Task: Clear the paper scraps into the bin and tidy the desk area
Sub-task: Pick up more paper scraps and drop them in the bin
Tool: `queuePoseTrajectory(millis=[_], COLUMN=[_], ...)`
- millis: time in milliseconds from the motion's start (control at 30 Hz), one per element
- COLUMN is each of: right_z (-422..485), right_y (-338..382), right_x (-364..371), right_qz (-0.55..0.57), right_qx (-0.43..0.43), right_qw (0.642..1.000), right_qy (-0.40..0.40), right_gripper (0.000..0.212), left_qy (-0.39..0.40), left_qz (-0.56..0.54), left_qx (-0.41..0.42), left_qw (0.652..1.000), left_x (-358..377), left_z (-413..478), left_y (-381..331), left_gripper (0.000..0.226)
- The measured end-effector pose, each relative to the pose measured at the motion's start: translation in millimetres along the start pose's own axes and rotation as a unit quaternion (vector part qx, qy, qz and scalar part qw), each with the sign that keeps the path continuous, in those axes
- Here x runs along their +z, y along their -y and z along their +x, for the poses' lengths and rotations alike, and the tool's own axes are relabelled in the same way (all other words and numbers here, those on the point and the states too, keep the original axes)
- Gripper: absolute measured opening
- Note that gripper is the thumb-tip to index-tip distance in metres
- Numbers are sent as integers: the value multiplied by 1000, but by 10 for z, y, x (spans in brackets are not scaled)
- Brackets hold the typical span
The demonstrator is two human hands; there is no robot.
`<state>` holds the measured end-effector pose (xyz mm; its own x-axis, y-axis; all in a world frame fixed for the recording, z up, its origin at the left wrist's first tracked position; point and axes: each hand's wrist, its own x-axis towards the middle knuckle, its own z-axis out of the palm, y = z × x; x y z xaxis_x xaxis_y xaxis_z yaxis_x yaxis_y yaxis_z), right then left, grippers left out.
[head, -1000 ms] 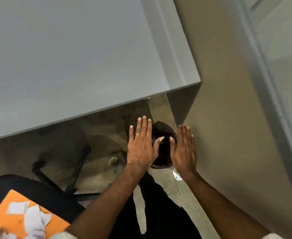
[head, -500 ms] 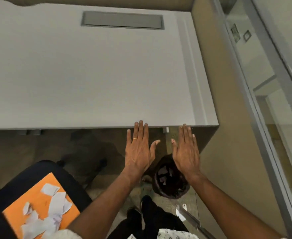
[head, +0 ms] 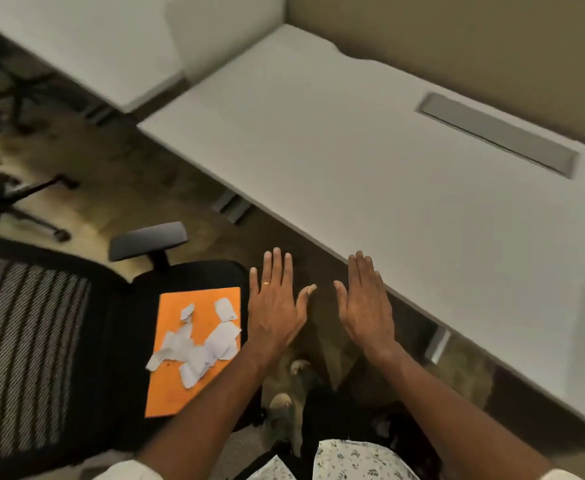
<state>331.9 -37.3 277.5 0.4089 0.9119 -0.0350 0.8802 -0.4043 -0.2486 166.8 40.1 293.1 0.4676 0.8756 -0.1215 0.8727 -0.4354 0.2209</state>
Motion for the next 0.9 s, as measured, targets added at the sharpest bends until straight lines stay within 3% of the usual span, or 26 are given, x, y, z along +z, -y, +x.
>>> queuePoseTrajectory(millis=[233,433,600,800,900], right_z=[756,783,663,623,657], right_y=[1021,1627,1838,1961,1944], right_x=[399,910,1353,2050,2453], right_qz=[-5,-7,-37,-103,-151], right_qx=[-234,-409,-475,-449,-451], right_qw=[970,904,856,812,789], right_qy=[62,120,200,357,388], right_gripper=[64,62,65,75,85], left_qy=[-52,-73,-41,31,50], left_qz=[-18,-62,-110,-174,-238], left_qx=[-257,-433,-513,-545,-542], left_qw=[965,896,850,819,804], left_x=[-19,265,743,1367,1691], left_z=[-296,-936,-1315,-1349,-1212], left_y=[993,1432,1574,1709,1835], left_gripper=[79,80,85,83,84])
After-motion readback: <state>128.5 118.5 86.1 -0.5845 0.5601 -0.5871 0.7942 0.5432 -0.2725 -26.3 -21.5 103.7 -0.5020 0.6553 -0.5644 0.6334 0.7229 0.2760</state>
